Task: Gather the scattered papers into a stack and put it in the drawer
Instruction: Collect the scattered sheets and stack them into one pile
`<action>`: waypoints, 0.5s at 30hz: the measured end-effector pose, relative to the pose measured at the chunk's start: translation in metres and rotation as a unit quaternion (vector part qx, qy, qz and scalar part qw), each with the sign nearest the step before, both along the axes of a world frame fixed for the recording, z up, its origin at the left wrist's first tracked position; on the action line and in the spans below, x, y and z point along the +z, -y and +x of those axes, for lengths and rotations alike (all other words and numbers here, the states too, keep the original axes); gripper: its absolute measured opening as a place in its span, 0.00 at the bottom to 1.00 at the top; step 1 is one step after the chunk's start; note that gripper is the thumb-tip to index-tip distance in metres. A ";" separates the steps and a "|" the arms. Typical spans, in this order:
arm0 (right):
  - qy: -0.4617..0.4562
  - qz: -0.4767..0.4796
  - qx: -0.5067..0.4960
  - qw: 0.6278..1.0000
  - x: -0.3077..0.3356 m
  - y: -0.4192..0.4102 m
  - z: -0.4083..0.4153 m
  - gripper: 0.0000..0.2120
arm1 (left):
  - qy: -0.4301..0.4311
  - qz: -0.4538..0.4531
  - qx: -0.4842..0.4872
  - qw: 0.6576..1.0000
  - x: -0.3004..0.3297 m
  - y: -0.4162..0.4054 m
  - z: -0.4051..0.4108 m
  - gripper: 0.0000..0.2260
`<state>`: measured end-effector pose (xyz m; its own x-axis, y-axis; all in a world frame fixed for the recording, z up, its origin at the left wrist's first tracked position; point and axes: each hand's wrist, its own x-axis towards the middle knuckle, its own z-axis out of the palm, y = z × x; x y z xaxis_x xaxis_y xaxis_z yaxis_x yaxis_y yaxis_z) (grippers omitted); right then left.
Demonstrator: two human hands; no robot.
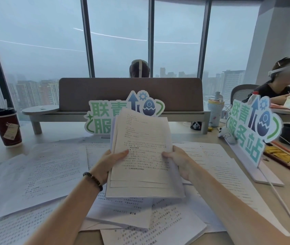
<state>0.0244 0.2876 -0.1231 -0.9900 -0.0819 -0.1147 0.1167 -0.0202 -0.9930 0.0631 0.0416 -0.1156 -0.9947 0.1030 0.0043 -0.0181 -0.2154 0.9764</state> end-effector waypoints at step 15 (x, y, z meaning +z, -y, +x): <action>-0.341 0.091 -0.102 0.930 0.032 0.013 0.029 0.15 | -0.189 -0.034 0.114 0.975 0.024 -0.014 0.008 0.08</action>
<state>0.0536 0.2749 -0.0913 -0.8309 0.0750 0.5513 -0.5288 0.2018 -0.8244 0.0711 0.0560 -0.0912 -0.9205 -0.1080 0.3756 0.3863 -0.1067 0.9162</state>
